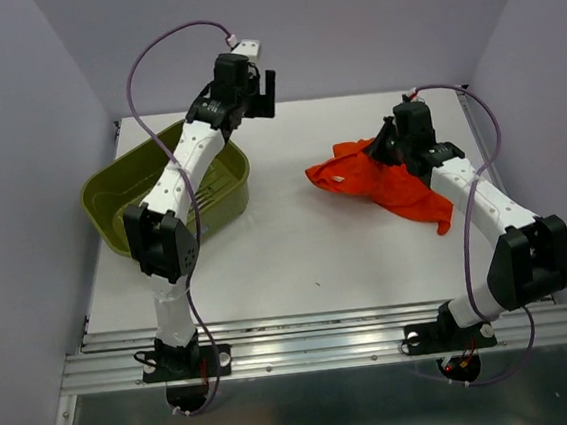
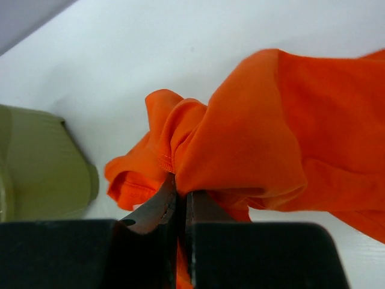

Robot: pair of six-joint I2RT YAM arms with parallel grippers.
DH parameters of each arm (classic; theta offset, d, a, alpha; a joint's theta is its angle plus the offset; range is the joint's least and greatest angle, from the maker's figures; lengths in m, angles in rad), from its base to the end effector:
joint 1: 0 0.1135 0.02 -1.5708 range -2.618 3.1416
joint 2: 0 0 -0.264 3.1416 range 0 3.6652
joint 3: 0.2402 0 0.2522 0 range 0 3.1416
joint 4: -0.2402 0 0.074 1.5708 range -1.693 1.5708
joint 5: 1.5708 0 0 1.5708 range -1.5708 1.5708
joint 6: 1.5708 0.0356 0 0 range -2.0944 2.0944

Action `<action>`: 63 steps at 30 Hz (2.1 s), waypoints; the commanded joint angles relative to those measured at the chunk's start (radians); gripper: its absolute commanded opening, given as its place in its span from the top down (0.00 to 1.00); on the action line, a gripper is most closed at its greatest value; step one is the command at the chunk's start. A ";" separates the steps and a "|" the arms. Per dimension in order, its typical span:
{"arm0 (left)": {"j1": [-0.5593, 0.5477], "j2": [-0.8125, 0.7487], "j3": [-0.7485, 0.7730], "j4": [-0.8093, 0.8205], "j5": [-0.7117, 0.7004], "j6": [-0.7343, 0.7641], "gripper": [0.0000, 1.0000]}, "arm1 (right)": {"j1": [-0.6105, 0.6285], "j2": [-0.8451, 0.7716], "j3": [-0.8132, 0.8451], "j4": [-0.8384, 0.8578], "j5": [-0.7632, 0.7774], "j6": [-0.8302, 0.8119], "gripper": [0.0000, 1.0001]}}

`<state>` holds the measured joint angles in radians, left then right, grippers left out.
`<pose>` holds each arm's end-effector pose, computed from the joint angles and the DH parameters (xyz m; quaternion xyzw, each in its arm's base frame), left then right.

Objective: Roll the t-shirts
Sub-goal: Move the bin to the center of the board, then pick up the T-shirt from the center of the board.

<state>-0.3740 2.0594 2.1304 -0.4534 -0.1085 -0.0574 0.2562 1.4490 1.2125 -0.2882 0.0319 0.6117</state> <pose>0.4533 -0.1738 0.3830 0.1005 0.8218 -0.0758 0.5557 0.3243 0.0838 0.3216 0.1610 0.8511 0.1975 0.4590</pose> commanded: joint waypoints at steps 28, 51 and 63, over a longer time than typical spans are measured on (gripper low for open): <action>-0.083 -0.122 -0.477 -0.014 -0.040 -0.049 0.06 | -0.054 -0.251 -0.189 -0.160 0.405 0.001 0.85; -0.272 -0.061 -0.260 0.041 0.316 -0.142 0.06 | -0.063 0.157 -0.156 -0.181 0.182 -0.101 0.37; -0.241 -0.238 -0.333 0.041 0.119 -0.124 0.05 | 0.074 0.211 0.198 -0.158 -0.024 -0.151 0.99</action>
<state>-0.6304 1.9659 1.7798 -0.4461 0.0856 -0.1925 0.2626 1.7267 1.2392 -0.5156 0.1196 0.4950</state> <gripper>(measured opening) 0.942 0.021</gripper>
